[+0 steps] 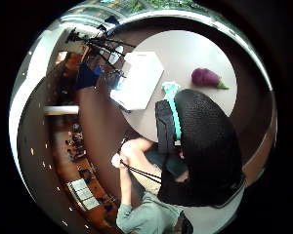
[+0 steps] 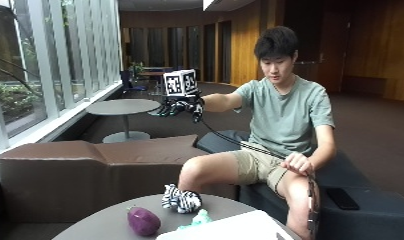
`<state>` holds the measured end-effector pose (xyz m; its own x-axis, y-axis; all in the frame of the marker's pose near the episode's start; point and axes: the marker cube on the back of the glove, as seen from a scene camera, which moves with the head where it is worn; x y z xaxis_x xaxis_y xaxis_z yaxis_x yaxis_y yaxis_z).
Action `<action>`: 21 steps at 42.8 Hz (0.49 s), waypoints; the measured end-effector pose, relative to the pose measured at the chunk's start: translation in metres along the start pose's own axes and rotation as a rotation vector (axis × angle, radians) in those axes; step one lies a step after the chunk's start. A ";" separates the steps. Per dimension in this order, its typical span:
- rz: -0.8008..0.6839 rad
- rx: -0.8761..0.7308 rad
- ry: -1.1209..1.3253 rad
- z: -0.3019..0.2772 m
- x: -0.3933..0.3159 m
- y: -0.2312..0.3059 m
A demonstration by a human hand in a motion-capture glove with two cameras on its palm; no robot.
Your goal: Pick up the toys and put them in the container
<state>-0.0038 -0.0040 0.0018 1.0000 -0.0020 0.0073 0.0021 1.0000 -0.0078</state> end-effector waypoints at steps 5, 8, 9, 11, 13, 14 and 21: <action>0.005 -0.004 0.014 0.005 -0.004 -0.004; 0.011 -0.011 0.056 0.005 -0.004 -0.004; 0.015 -0.013 0.067 0.005 -0.004 -0.004; 0.018 -0.014 0.078 0.003 -0.004 -0.005; 0.016 -0.015 0.078 0.001 -0.004 -0.005; 0.015 -0.016 0.077 0.000 -0.003 -0.005; 0.005 -0.033 0.063 -0.004 -0.004 -0.013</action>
<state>-0.0078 -0.0173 -0.0025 0.9985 0.0010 -0.0553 -0.0033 0.9992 -0.0406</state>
